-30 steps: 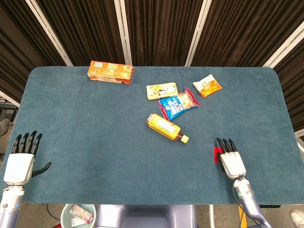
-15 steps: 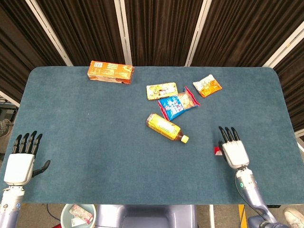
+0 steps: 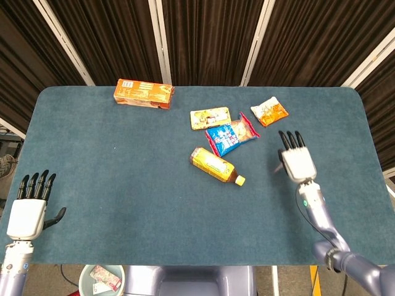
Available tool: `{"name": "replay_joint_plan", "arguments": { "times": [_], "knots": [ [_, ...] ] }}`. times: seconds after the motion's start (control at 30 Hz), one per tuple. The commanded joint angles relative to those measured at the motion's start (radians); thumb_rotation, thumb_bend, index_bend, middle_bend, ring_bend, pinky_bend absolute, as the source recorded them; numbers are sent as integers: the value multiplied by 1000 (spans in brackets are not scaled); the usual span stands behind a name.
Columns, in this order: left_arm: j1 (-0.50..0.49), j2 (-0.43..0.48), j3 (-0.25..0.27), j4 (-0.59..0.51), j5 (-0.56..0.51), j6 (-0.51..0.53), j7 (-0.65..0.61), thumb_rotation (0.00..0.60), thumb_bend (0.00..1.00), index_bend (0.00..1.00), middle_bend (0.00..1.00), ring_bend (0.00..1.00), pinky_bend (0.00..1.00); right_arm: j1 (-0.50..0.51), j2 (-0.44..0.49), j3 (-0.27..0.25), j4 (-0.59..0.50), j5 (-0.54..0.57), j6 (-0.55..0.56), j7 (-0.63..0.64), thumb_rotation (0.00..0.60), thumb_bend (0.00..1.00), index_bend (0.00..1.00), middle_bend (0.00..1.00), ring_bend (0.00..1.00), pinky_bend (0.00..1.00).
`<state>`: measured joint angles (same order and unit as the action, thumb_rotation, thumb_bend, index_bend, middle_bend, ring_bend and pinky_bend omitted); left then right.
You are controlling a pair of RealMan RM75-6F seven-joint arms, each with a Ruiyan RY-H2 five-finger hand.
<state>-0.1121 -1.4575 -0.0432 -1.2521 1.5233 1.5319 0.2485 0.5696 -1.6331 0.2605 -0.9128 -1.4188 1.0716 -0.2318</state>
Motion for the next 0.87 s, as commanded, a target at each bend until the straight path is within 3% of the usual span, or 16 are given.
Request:
{"name": "replay_joint_plan", "arguments": {
  "times": [0.03,0.2,0.5,0.63,0.73,0.87],
  "knots": [
    [0,1,1,-1,0,-1,-2,465,256,0,0,0,0,1,18,8,-43,-2,44,-20,600,614,595,20,0,0],
    [-1,10,8,-7,10,-3,-14,464,246,0,0,0,0,-90,109,-15,-253,-9,183,-79,600,609,589,19,0,0],
    [-3,26,16,-12,24,-4,-48,463,242,0,0,0,0,-364,239,-160,-571,-54,489,-108,600,605,574,19,0,0],
    [-2,26,22,-7,34,1,-55,461,242,0,0,0,0,-466,260,-211,-621,-66,595,-94,600,604,564,17,0,0],
    [-1,25,24,-4,41,8,-57,461,243,0,0,0,0,-491,282,-242,-626,-93,608,-89,600,600,562,12,0,0],
    [2,21,29,-3,53,20,-55,462,242,0,0,0,0,-498,286,-240,-624,-101,608,-119,600,600,558,4,0,0]
  ]
}}
